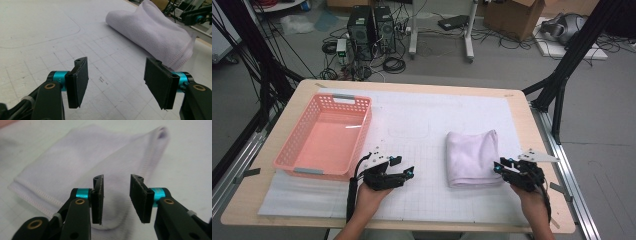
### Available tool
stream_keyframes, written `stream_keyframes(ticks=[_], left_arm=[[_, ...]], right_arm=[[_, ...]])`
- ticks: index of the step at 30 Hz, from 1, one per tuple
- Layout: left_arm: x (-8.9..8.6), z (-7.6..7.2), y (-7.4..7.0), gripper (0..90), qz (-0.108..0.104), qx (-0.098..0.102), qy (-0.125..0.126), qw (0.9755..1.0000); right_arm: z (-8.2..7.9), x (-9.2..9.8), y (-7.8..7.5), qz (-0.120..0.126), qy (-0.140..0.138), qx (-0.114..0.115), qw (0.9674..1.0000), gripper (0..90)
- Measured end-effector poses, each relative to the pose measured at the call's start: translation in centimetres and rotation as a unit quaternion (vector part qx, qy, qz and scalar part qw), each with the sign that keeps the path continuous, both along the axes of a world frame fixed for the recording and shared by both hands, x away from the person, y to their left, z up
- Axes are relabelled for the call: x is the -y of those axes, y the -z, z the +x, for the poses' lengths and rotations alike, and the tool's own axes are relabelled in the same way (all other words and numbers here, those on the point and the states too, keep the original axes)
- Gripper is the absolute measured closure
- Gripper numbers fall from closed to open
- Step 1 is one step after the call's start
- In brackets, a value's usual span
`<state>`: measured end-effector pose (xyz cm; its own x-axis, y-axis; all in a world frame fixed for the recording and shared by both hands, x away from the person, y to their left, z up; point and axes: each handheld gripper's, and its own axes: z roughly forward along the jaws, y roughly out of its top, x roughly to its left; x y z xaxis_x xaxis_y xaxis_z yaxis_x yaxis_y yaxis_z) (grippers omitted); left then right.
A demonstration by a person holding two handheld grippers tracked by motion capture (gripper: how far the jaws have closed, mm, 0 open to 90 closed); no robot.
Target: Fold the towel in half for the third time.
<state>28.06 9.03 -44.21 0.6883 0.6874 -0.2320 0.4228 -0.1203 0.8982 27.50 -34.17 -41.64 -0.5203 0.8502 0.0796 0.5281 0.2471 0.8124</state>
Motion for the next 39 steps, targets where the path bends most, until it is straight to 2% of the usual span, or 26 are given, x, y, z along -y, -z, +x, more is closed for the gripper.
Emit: stream_keyframes(ticks=[1, 2, 4, 6, 7, 9, 11, 14, 17, 19, 21, 23, 25, 28, 31, 32, 33, 34, 36, 37, 39], left_arm=[[0.0, 0.0, 0.0, 36.3, 0.000, 0.001, 0.000, 1.0000], [0.0, 0.0, 0.0, 36.3, 0.000, 0.001, 0.000, 1.0000], [0.0, 0.0, 0.0, 36.4, 0.002, 0.002, 0.000, 1.0000], [-0.1, -0.1, -0.1, 36.4, 0.002, 0.003, -0.002, 1.0000], [-0.2, -0.2, -0.1, 36.4, 0.001, 0.003, -0.003, 1.0000], [-0.2, -0.1, -0.1, 36.4, 0.003, 0.005, -0.004, 1.0000], [-0.1, -0.2, 0.0, 36.3, 0.004, 0.004, -0.003, 1.0000], [0.1, -0.2, 0.0, 36.3, 0.006, 0.005, 0.000, 1.0000], [0.2, -0.2, 0.1, 36.3, 0.009, 0.004, 0.004, 0.9999], [0.3, -0.1, 0.1, 36.3, 0.007, 0.003, 0.006, 1.0000], [0.2, 0.0, 0.1, 36.3, 0.007, 0.002, 0.006, 0.9999], [0.2, 0.0, 0.1, 36.3, 0.004, 0.002, 0.004, 1.0000], [0.1, 0.1, 0.1, 36.3, 0.002, 0.002, 0.002, 1.0000], [0.0, 0.0, 0.1, 36.3, 0.007, 0.005, 0.001, 1.0000], [0.0, 0.0, 0.0, 36.3, 0.007, 0.009, 0.000, 0.9999], [0.0, -0.1, 0.0, 36.3, 0.009, 0.009, 0.001, 0.9999], [0.1, -0.1, 0.0, 36.3, 0.008, 0.009, 0.000, 0.9999], [0.2, -0.1, 0.0, 36.3, 0.009, 0.010, 0.002, 0.9999], [0.2, -0.1, 0.0, 36.3, 0.008, 0.010, 0.002, 0.9999], [0.3, -0.2, 0.0, 36.3, 0.010, 0.009, 0.004, 0.9999], [0.6, -0.2, 0.0, 36.3, 0.017, 0.012, 0.009, 0.9997]], right_arm=[[0.0, 0.0, 0.0, 0.000, 0.000, 0.000, 1.0000, 65.7], [0.6, -0.6, 1.0, -0.016, -0.011, -0.024, 0.9995, 68.9], [0.8, -0.6, 1.4, -0.034, -0.003, -0.045, 0.9984, 70.7], [0.4, 0.0, 1.3, -0.038, 0.006, -0.064, 0.9972, 71.8], [0.4, 0.0, 1.3, -0.038, 0.006, -0.064, 0.9972, 71.8], [0.0, 0.5, 1.0, -0.045, 0.016, -0.079, 0.9957, 71.7], [-0.2, 0.8, 0.7, -0.037, 0.020, -0.078, 0.9961, 68.4], [0.1, 0.7, -0.3, -0.001, 0.007, -0.037, 0.9993, 64.3], [1.1, -0.4, -0.5, 0.008, -0.001, -0.017, 0.9998, 64.4], [2.2, -1.2, 0.1, 0.000, 0.002, -0.021, 0.9998, 65.0], [2.9, -1.5, 0.8, -0.010, 0.004, -0.035, 0.9993, 66.0], [2.9, -1.6, 1.5, -0.024, 0.007, -0.046, 0.9986, 66.2], [2.3, -1.1, 1.9, -0.012, 0.014, -0.045, 0.9988, 66.2], [1.5, -1.0, 2.1, -0.013, 0.021, -0.037, 0.9990, 66.2], [1.5, -1.1, 1.6, -0.011, 0.023, -0.041, 0.9988, 63.2], [1.6, -1.2, 1.2, -0.004, 0.024, -0.040, 0.9989, 62.5], [2.1, -1.6, 0.5, 0.009, 0.013, -0.022, 0.9996, 60.6], [2.5, -2.0, 0.2, 0.003, 0.011, -0.014, 0.9998, 57.3], [3.7, -3.1, -0.5, -0.034, 0.007, -0.002, 0.9994, 55.7], [4.4, -3.6, -0.7, -0.044, 0.005, -0.001, 0.9990, 55.7], [5.9, -4.3, -1.2, -0.044, 0.004, 0.001, 0.9990, 54.9]])
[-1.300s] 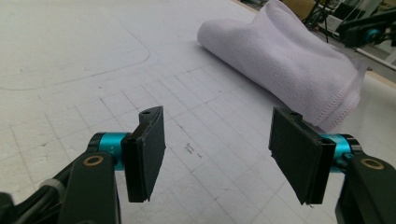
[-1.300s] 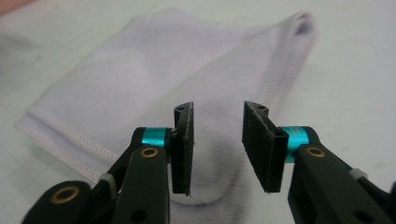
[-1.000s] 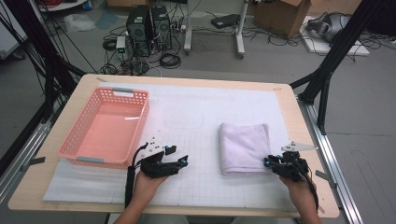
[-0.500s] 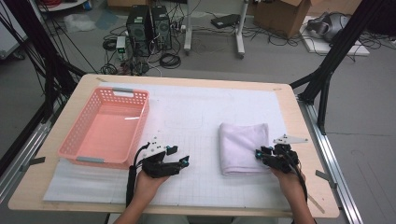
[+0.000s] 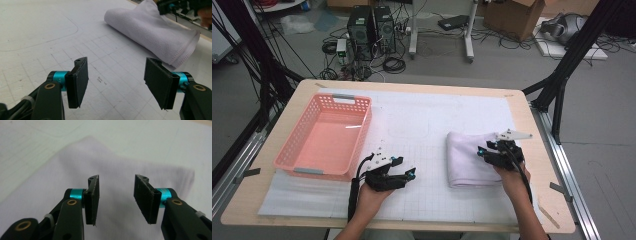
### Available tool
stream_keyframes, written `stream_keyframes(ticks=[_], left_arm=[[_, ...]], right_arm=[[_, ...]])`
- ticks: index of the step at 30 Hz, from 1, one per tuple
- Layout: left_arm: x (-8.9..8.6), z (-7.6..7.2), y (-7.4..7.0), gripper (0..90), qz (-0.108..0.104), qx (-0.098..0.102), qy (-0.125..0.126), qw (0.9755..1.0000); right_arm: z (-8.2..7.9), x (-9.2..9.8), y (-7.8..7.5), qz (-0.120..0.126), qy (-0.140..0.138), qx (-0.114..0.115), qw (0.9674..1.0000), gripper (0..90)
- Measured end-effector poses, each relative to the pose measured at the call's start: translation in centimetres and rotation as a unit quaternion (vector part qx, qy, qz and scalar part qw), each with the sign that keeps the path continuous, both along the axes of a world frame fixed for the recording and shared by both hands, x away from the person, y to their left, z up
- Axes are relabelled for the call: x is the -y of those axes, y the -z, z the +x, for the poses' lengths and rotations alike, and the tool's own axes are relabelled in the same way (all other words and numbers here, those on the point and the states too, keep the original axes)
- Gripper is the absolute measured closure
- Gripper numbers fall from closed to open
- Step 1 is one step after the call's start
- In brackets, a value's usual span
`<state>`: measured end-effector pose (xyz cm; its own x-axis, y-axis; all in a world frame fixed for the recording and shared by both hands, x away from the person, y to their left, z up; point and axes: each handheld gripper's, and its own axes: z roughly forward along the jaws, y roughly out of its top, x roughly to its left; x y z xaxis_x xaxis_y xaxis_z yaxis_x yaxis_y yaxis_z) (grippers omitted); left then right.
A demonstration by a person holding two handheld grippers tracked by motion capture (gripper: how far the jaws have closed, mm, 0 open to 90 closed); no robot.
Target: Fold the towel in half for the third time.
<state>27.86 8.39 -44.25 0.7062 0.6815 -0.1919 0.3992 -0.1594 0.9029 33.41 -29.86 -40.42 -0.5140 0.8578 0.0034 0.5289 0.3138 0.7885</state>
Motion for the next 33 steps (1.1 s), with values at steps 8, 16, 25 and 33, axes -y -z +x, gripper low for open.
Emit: stream_keyframes(ticks=[8, 16, 25, 33], left_arm=[[0.1, 0.1, 0.1, 36.3, 0.006, -0.002, 0.002, 1.0000], [-0.1, 0.2, 0.2, 36.4, 0.004, -0.005, 0.000, 1.0000], [-0.2, 0.3, 0.2, 37.0, 0.006, -0.007, -0.005, 0.9999], [-0.2, 0.2, 0.2, 37.0, 0.005, -0.009, -0.004, 0.9999]], right_arm=[[5.6, -1.7, -0.6, 0.037, -0.022, -0.037, 0.9984, 51.2], [8.1, -3.2, 1.3, -0.032, -0.067, -0.107, 0.9915, 58.5], [7.6, -5.2, 0.4, -0.026, -0.123, -0.028, 0.9917, 81.0], [7.6, -5.4, 0.7, -0.009, -0.048, -0.004, 0.9988, 59.6]])
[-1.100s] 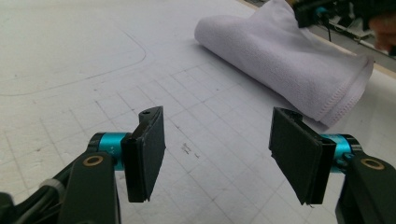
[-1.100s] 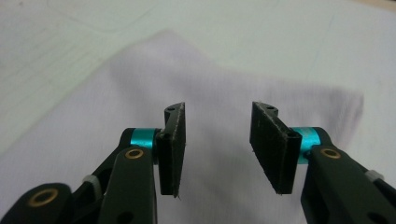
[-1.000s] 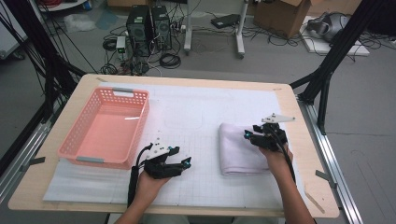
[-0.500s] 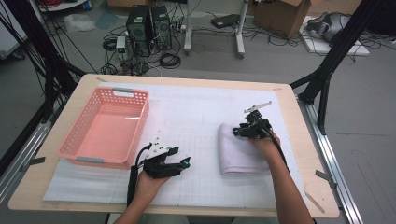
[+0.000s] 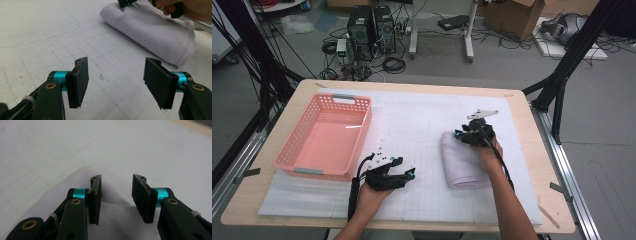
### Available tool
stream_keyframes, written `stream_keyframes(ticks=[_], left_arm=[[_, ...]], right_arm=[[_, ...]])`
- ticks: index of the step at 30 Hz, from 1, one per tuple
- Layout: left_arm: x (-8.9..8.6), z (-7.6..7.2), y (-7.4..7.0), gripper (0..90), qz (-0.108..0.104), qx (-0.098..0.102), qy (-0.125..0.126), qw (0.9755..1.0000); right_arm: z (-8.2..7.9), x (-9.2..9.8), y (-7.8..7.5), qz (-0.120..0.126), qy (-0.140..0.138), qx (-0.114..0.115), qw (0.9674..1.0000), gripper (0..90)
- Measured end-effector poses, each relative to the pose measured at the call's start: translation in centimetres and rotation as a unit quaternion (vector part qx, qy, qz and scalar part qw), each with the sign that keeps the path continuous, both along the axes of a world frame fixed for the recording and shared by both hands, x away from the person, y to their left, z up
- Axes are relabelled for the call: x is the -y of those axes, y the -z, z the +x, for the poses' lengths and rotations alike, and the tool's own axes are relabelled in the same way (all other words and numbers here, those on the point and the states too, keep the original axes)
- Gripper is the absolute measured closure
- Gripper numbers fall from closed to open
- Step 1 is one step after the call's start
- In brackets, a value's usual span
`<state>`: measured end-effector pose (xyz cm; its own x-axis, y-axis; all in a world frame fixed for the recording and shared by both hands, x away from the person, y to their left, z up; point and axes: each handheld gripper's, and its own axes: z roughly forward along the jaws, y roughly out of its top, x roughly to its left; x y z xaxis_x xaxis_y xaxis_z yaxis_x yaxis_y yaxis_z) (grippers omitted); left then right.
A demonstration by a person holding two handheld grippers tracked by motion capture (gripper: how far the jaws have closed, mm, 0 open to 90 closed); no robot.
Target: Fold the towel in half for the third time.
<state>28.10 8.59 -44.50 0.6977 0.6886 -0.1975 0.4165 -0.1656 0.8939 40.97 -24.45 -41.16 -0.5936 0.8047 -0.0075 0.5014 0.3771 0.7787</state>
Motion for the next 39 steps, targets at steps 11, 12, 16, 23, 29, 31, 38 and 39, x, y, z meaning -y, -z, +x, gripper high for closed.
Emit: stream_keyframes(ticks=[11, 12, 16, 23, 29, 31, 38, 39], left_arm=[[0.2, 0.0, 0.0, 37.0, 0.001, -0.001, 0.001, 1.0000], [0.2, 0.0, 0.0, 37.0, 0.001, -0.001, 0.001, 1.0000], [0.1, -0.1, 0.0, 37.0, 0.001, -0.001, -0.001, 1.0000], [0.2, -0.2, 0.1, 37.0, 0.001, 0.000, -0.001, 1.0000], [0.2, -0.1, 0.1, 37.0, 0.002, -0.002, 0.000, 1.0000], [0.2, -0.1, 0.1, 36.9, -0.001, -0.001, -0.002, 1.0000], [0.1, -0.2, 0.0, 37.0, -0.003, 0.002, -0.003, 1.0000], [0.1, -0.2, 0.0, 37.0, -0.003, 0.002, -0.003, 1.0000]], right_arm=[[-2.4, 4.6, 0.9, -0.107, 0.069, -0.022, 0.9916, 68.4], [-2.8, 5.0, 1.2, -0.110, 0.081, -0.019, 0.9904, 68.7], [-4.4, 6.1, 1.1, -0.102, 0.128, -0.024, 0.9863, 68.8], [-6.0, 7.7, -0.2, -0.011, 0.105, 0.010, 0.9943, 56.8], [-6.1, 7.9, 1.7, -0.038, 0.124, -0.061, 0.9897, 58.2], [-6.6, 8.9, 1.6, -0.006, 0.155, -0.086, 0.9841, 57.7], [-8.7, 8.5, 0.9, 0.000, 0.107, 0.014, 0.9942, 58.1], [-8.7, 8.5, 0.9, 0.000, 0.107, 0.014, 0.9942, 58.1]])
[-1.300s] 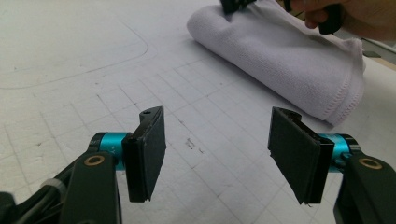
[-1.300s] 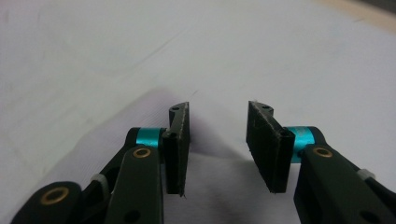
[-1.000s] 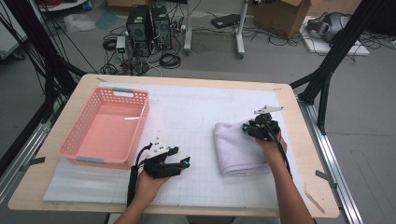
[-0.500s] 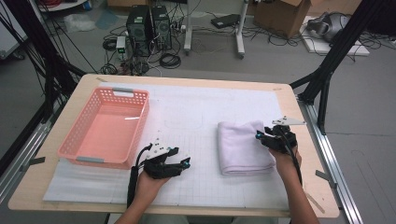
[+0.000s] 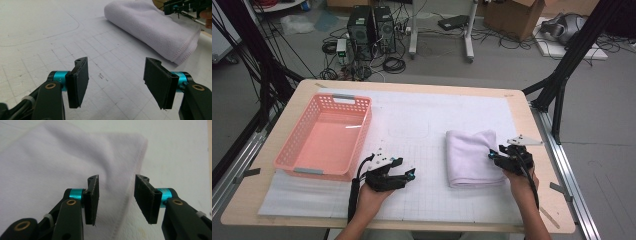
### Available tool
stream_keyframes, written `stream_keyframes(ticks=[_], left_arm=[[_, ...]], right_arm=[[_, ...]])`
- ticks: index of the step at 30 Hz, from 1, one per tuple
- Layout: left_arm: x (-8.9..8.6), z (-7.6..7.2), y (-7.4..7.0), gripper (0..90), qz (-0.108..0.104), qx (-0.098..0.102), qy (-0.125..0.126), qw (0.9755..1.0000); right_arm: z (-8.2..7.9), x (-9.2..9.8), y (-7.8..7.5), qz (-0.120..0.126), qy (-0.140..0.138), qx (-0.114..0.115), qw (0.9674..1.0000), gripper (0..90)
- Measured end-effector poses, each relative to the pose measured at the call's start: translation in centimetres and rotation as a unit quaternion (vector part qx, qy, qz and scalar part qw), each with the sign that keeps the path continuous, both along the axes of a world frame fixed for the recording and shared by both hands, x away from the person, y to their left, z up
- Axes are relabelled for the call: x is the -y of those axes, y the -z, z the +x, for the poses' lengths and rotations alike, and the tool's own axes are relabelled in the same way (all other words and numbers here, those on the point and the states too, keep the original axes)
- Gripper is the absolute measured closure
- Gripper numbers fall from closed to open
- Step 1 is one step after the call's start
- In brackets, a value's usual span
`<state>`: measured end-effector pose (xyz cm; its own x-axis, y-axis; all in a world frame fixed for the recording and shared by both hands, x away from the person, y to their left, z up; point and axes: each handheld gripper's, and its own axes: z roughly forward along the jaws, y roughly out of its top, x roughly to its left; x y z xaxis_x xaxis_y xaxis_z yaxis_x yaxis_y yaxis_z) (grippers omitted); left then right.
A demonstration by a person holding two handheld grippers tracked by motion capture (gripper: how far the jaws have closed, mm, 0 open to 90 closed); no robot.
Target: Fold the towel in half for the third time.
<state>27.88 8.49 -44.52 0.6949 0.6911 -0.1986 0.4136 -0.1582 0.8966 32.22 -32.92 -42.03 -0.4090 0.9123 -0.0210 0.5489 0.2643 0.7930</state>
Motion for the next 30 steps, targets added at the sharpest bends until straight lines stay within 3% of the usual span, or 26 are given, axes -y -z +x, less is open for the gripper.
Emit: stream_keyframes(ticks=[1, 3, 6, 10, 13, 14, 16, 17, 19, 20, 21, 22, 24, 25, 27, 28, 30], left_arm=[[0.0, 0.0, 0.0, 37.0, 0.001, -0.001, 0.001, 1.0000], [0.1, 0.0, 0.0, 37.0, 0.000, -0.001, 0.001, 1.0000], [0.3, 0.1, 0.0, 36.9, 0.002, -0.001, 0.005, 1.0000], [0.4, 0.2, 0.0, 36.9, 0.004, 0.001, 0.006, 1.0000], [0.4, 0.3, 0.1, 36.8, 0.003, 0.000, 0.003, 1.0000], [0.4, 0.3, 0.1, 36.8, 0.003, -0.001, 0.004, 1.0000], [0.3, 0.2, 0.1, 36.8, 0.002, 0.000, 0.005, 1.0000], [0.3, 0.2, 0.1, 36.9, 0.001, 0.000, 0.004, 1.0000], [0.2, 0.1, 0.0, 36.9, 0.000, -0.001, 0.005, 1.0000], [0.1, 0.1, 0.0, 36.9, -0.002, -0.001, 0.004, 1.0000], [0.0, 0.1, 0.0, 36.9, -0.003, 0.001, 0.003, 1.0000], [-0.1, 0.1, -0.1, 36.8, -0.004, 0.002, 0.001, 1.0000], [-0.2, 0.0, -0.1, 36.8, -0.005, 0.004, 0.000, 1.0000], [-0.2, 0.0, -0.2, 36.8, -0.005, 0.006, -0.001, 1.0000], [-0.3, 0.0, -0.2, 36.7, -0.011, 0.009, -0.004, 0.9999], [-0.4, 0.0, -0.3, 36.6, -0.013, 0.010, -0.002, 0.9999], [-0.4, 0.0, -0.3, 36.8, -0.018, 0.014, 0.001, 0.9997]], right_arm=[[0.1, -0.3, -0.1, -0.002, -0.018, 0.022, 0.9996, 63.2], [0.3, -0.5, -0.1, -0.003, -0.022, 0.034, 0.9992, 65.2], [2.6, -1.0, -0.7, 0.005, -0.022, 0.048, 0.9986, 67.3], [5.7, -1.9, -0.7, 0.013, -0.009, 0.018, 0.9997, 61.2], [7.4, -2.3, 0.1, -0.024, 0.005, -0.012, 0.9996, 65.1], [7.4, -2.3, 0.1, -0.024, 0.005, -0.012, 0.9996, 65.1], [7.9, -2.0, 0.8, -0.058, 0.030, -0.025, 0.9975, 67.1], [8.0, -1.4, 0.8, -0.049, 0.060, -0.022, 0.9967, 62.3], [7.9, -0.9, 0.6, -0.034, 0.076, -0.025, 0.9962, 59.5], [7.7, -0.6, 0.4, -0.015, 0.075, -0.027, 0.9967, 59.8], [7.7, -0.6, 0.4, -0.015, 0.075, -0.027, 0.9967, 59.8], [6.5, -0.3, -0.3, -0.004, 0.061, -0.005, 0.9981, 60.6], [5.3, -0.1, -0.9, 0.024, 0.040, 0.006, 0.9989, 58.7], [5.3, -0.1, -0.9, 0.024, 0.040, 0.006, 0.9989, 58.7], [3.3, 0.2, -1.3, 0.041, 0.006, 0.011, 0.9991, 58.3], [2.4, 0.3, -1.4, 0.048, -0.018, 0.003, 0.9987, 58.3], [-0.3, 0.5, -0.8, 0.036, -0.059, 0.000, 0.9976, 63.9]])
